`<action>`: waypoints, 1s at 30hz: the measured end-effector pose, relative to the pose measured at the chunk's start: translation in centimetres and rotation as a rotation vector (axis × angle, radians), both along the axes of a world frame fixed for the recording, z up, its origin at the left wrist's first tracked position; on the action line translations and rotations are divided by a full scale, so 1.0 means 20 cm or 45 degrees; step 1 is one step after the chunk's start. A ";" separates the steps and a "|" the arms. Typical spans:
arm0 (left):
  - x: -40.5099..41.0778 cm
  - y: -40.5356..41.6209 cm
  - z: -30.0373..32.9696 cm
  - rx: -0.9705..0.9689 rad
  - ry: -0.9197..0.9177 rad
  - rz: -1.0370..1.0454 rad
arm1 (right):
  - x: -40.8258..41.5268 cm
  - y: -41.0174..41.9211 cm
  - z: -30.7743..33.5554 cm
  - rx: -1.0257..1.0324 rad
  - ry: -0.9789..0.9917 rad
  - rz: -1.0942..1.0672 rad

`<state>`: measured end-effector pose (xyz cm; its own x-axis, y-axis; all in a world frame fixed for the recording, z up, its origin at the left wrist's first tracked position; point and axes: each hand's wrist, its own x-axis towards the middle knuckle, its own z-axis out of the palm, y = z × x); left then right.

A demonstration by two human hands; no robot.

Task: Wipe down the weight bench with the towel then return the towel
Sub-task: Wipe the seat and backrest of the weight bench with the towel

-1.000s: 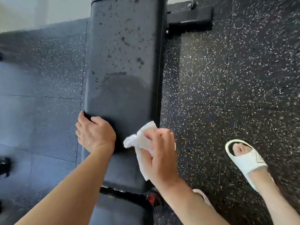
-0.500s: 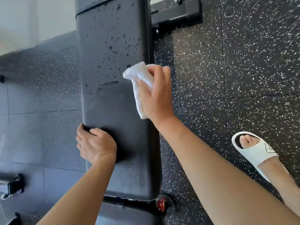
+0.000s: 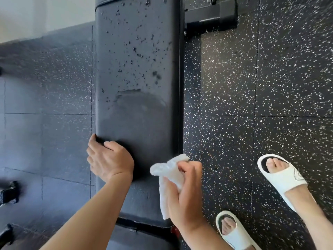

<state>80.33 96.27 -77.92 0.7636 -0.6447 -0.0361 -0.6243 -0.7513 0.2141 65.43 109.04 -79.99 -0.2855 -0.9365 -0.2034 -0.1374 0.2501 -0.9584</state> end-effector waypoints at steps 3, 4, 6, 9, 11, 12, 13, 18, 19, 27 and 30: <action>0.00 0.00 0.00 -0.007 0.000 -0.004 | -0.02 -0.12 0.04 -0.086 0.007 -0.001; 0.00 0.00 0.00 -0.004 -0.002 -0.001 | -0.05 -0.22 0.05 -0.152 0.011 -0.014; 0.00 0.00 0.00 0.007 -0.011 0.000 | -0.10 -0.48 0.07 -0.212 0.037 -0.071; 0.00 0.00 0.00 -0.001 -0.008 -0.012 | -0.17 -0.92 0.04 -0.136 0.052 -0.166; 0.00 0.00 0.00 0.004 -0.008 -0.009 | -0.19 -1.08 0.02 -0.129 0.083 -0.165; 0.00 0.00 0.00 0.013 -0.010 -0.011 | -0.19 -1.10 0.02 -0.149 0.117 -0.150; 0.00 0.00 0.00 0.020 -0.010 -0.012 | -0.19 -1.09 0.01 -0.168 0.161 -0.120; 0.00 0.00 0.01 0.019 0.012 0.008 | -0.17 -0.67 -0.02 -0.246 0.448 0.206; 0.00 0.00 0.00 0.021 0.014 0.011 | -0.17 -0.57 -0.02 -0.272 0.483 0.263; 0.01 0.01 0.00 0.032 0.012 0.019 | -0.13 -0.56 0.08 -0.506 0.909 0.726; 0.00 0.01 0.00 0.041 0.025 0.020 | -0.02 -0.73 0.09 -0.577 1.105 0.838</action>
